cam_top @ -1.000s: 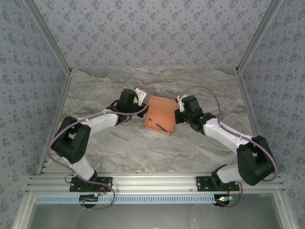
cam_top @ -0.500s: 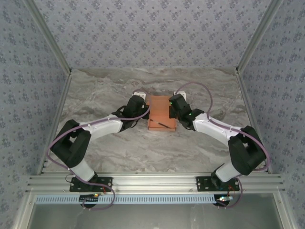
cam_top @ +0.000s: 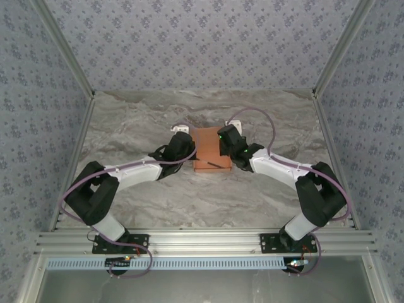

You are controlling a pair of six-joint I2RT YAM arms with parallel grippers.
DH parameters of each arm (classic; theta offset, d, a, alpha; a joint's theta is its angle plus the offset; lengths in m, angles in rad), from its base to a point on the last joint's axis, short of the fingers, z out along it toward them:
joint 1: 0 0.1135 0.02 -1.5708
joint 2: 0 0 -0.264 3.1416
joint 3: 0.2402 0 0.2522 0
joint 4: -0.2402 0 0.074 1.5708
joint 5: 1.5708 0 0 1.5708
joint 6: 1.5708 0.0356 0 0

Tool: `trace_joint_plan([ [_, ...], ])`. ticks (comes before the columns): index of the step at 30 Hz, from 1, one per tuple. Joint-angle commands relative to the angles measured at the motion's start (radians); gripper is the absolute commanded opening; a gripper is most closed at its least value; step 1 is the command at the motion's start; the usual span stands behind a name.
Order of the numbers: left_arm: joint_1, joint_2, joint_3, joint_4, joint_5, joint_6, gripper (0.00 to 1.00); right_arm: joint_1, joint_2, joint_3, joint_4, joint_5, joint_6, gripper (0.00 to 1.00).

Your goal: Fold the paper box

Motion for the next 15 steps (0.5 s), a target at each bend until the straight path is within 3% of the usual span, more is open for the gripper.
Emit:
trace_joint_plan([
  [1, 0.017, -0.042, -0.020, 0.015, -0.030, 0.055, 0.18, -0.016, -0.013, -0.005, 0.002, -0.028, -0.102, 0.02],
  [6, 0.036, -0.108, -0.071, 0.009, 0.021, 0.138, 0.30, -0.033, -0.032, -0.030, 0.021, -0.134, -0.221, 0.01],
  [15, 0.145, -0.244, -0.174, 0.000, 0.260, 0.314, 0.50, -0.065, -0.065, -0.050, 0.011, -0.279, -0.401, 0.00],
])
